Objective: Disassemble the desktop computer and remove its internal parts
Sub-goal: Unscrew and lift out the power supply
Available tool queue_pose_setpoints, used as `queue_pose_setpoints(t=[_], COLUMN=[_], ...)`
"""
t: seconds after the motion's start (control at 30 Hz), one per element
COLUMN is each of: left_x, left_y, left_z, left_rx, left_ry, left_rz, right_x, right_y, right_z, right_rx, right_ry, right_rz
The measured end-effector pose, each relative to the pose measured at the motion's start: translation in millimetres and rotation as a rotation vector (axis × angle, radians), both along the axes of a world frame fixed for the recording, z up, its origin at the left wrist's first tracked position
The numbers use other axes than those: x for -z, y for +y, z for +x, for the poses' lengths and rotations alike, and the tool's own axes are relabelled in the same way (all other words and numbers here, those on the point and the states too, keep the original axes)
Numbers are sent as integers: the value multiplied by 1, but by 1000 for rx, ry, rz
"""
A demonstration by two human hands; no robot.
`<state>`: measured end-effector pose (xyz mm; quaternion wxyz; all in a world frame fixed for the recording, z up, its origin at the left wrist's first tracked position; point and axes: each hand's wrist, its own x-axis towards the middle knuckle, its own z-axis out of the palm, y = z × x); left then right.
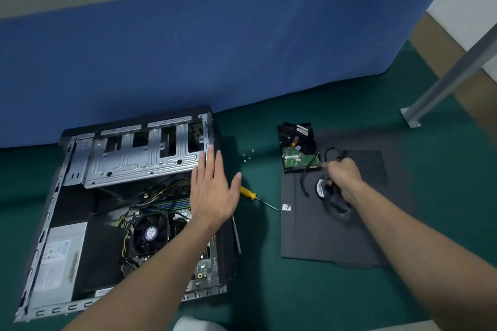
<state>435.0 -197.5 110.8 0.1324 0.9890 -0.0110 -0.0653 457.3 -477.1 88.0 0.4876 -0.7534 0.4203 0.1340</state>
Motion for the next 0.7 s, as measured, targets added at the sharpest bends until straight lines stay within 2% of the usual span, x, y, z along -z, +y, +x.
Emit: queue_pose_setpoints(t=[0.1,0.37,0.53,0.7], left_x=[-1,2,4,3], left_y=[-4,-6,-6,-6], left_z=[5,6,5,5], left_rx=[-27,-47,-51,-55], left_ry=[-63,-83,-89,-89], left_rz=[20,7,7,-1], right_x=[9,33,46,48], right_y=[-6,-13,-19,-15], right_z=[24,81,94,96], right_rx=[-21,-69,-94,-219], right_ry=[19,14,45,63], right_rz=[-37,-148,-204,-357])
